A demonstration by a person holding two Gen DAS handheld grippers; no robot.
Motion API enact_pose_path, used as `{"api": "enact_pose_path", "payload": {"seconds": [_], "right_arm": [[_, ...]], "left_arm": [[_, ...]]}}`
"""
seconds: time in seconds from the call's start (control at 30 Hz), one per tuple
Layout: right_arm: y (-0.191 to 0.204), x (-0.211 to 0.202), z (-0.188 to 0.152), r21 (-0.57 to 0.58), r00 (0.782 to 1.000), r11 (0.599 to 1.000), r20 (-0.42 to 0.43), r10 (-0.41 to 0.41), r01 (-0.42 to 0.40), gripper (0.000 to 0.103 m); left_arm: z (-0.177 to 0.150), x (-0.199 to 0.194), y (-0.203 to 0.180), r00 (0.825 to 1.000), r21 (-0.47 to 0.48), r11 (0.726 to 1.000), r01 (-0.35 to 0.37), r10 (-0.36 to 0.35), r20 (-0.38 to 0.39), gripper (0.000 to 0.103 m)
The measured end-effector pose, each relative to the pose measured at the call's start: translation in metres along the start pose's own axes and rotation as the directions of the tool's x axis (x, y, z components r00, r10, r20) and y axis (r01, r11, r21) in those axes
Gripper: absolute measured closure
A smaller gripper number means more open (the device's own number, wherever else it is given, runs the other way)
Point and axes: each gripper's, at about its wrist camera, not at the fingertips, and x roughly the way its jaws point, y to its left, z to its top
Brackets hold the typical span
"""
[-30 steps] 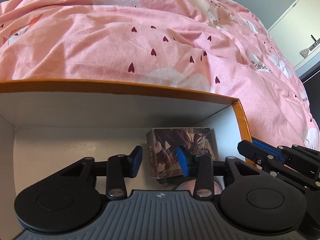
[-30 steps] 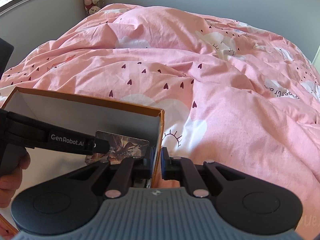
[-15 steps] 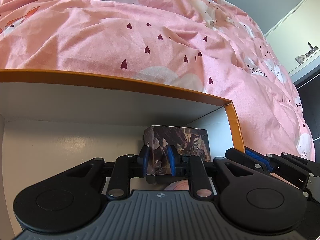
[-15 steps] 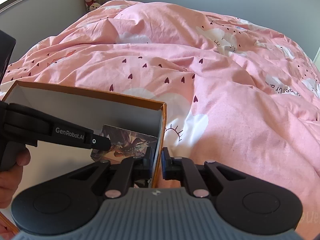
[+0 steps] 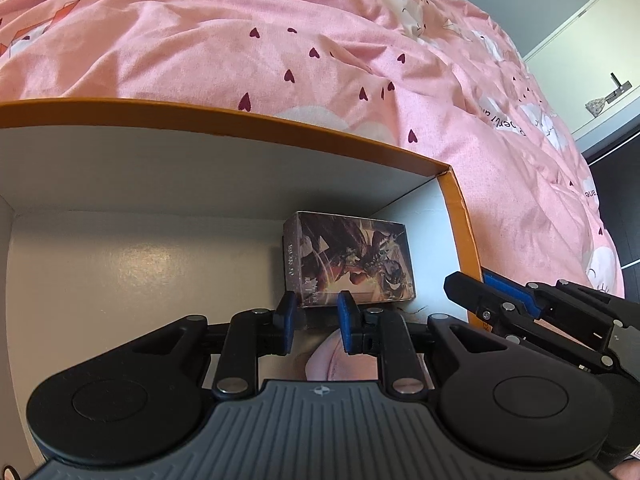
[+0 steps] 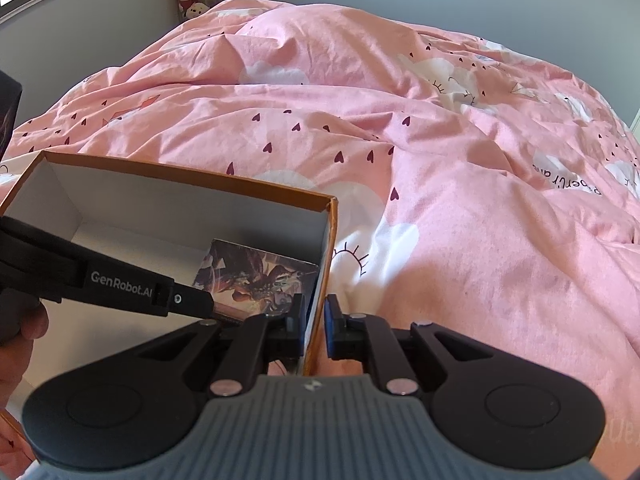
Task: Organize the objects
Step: 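Set the card deck upright against the box wall and open the left gripper, then withdraw both grippers from the box back toward the item pile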
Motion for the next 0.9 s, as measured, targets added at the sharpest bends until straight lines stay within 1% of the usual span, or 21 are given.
{"api": "enact_pose_path", "payload": {"seconds": [0.03,0.07,0.1,0.13,0.17,0.2,0.27,0.33,0.37,0.4,0.47,0.53,0.6,0.7,0.8,0.9], "right_arm": [[0.001,0.0,-0.001,-0.007,1.0,1.0,-0.003,0.002,-0.002,0.089],[0.002,0.0,-0.002,-0.016,1.0,1.0,-0.008,0.008,-0.008,0.08],[0.003,0.001,-0.002,-0.027,1.0,1.0,-0.014,0.012,-0.012,0.067],[0.006,0.002,-0.004,-0.051,1.0,0.999,-0.023,0.013,-0.014,0.059],[0.009,0.005,-0.005,-0.081,0.999,0.997,-0.035,0.01,-0.012,0.043],[0.012,0.007,-0.006,-0.113,0.999,0.994,-0.042,0.005,-0.01,0.04],[0.017,0.013,-0.008,-0.172,0.998,0.985,-0.066,-0.007,-0.005,0.04],[0.019,0.021,-0.008,-0.19,0.996,0.982,-0.089,-0.022,0.005,0.042],[0.018,0.026,-0.007,-0.189,0.994,0.982,-0.103,-0.025,0.005,0.045],[0.017,0.031,-0.007,-0.184,0.992,0.983,-0.121,-0.028,0.006,0.051],[0.015,0.041,-0.006,-0.177,0.988,0.984,-0.149,-0.041,0.014,0.056],[0.013,0.047,-0.004,-0.171,0.987,0.985,-0.153,-0.054,0.027,0.056],[0.012,0.051,-0.002,-0.155,0.987,0.987,-0.15,-0.054,0.03,0.059],[0.01,0.055,0.002,-0.137,0.988,0.99,-0.143,-0.062,0.043,0.063],[0.007,0.059,0.005,-0.119,0.987,0.992,-0.15,-0.058,0.04,0.064],[0.009,0.059,0.004,-0.128,0.987,0.991,-0.149,-0.063,0.044,0.065]], "left_arm": [[-0.001,0.001,-0.002,1.0,0.016,1.0,-0.015,0.015,-0.001,0.075],[-0.001,0.003,-0.004,1.0,0.035,0.999,-0.029,0.029,0.0,0.073],[-0.002,0.004,-0.005,1.0,0.054,0.998,-0.03,0.03,-0.001,0.071],[-0.002,0.005,-0.007,1.0,0.068,0.997,-0.027,0.027,-0.006,0.071],[-0.002,0.006,-0.007,1.0,0.072,0.997,-0.024,0.025,-0.011,0.071],[-0.002,0.006,-0.007,1.0,0.072,0.997,-0.021,0.022,-0.013,0.071],[-0.001,0.007,-0.007,1.0,0.072,0.997,-0.014,0.015,-0.014,0.07],[0.0,0.007,-0.007,1.0,0.067,0.998,-0.012,0.013,-0.014,0.07],[0.0,0.007,-0.006,1.0,0.066,0.998,-0.011,0.012,-0.014,0.07],[0.0,0.007,-0.006,1.0,0.065,0.998,-0.01,0.011,-0.014,0.07],[0.0,0.007,-0.006,1.0,0.065,0.998,-0.01,0.011,-0.015,0.07],[0.001,0.007,-0.005,1.0,0.066,0.998,-0.013,0.014,-0.01,0.072],[0.003,0.008,-0.005,1.0,0.064,0.998,-0.016,0.016,-0.005,0.074],[0.008,0.008,-0.004,1.0,0.056,0.998,-0.018,0.017,0.008,0.075],[0.01,0.009,-0.003,1.0,0.055,0.998,-0.017,0.017,0.006,0.075],[0.009,0.008,-0.004,1.0,0.065,0.998,-0.015,0.014,0.01,0.075]]}}
